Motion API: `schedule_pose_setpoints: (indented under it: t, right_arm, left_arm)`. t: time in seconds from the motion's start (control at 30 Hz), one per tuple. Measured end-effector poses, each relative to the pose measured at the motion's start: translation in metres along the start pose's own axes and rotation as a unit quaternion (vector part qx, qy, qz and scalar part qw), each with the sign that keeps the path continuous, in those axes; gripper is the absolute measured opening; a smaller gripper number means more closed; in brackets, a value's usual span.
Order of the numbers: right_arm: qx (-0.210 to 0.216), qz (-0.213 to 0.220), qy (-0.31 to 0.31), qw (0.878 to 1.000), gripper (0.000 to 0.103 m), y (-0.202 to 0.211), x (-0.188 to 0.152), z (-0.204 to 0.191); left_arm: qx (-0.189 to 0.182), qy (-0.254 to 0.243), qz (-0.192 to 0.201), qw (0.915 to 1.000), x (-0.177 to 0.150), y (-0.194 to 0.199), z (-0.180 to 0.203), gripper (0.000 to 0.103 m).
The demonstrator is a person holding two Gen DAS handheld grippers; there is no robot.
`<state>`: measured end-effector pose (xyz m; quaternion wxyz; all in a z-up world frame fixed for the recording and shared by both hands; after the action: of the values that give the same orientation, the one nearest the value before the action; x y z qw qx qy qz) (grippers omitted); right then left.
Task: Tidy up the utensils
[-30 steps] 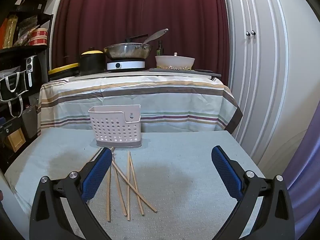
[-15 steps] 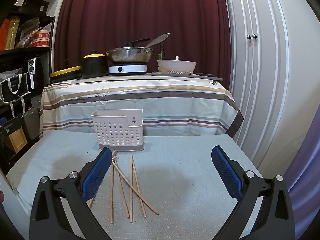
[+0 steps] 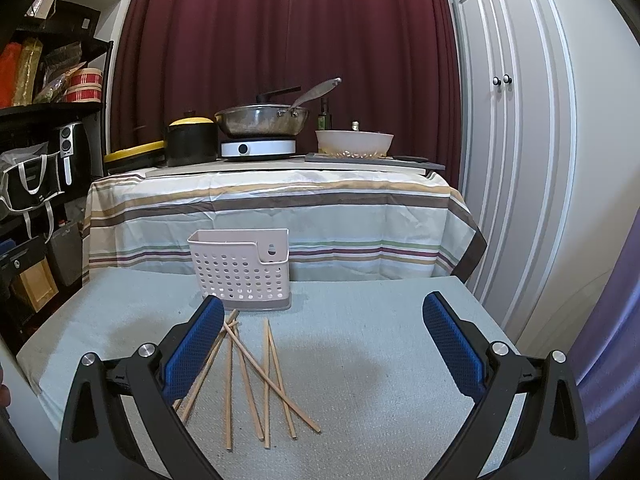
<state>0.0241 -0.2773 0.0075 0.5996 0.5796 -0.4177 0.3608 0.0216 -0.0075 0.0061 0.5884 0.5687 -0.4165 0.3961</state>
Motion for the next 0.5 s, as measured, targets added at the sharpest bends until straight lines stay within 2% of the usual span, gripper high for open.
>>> schedule_pose_setpoints:
  t: [0.5]
  right_arm:
    - [0.002, 0.008, -0.003, 1.0, 0.097, 0.0027, 0.004, -0.0006]
  left_arm:
    - [-0.001, 0.0, 0.008, 1.0, 0.0021, 0.0069, 0.0022, 0.099]
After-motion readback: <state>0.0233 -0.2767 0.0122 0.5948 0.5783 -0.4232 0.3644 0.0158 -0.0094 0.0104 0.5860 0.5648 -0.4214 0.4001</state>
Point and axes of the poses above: each gripper's, at about its wrist camera, not at the fingertips, and y roughly against the way its jaws point, z to its right, x to its top, the point moved 4 cm from there along -y, roughly the way its jaws point, and after that the axes turned 1 degree about -y, right-handed, at the moved point
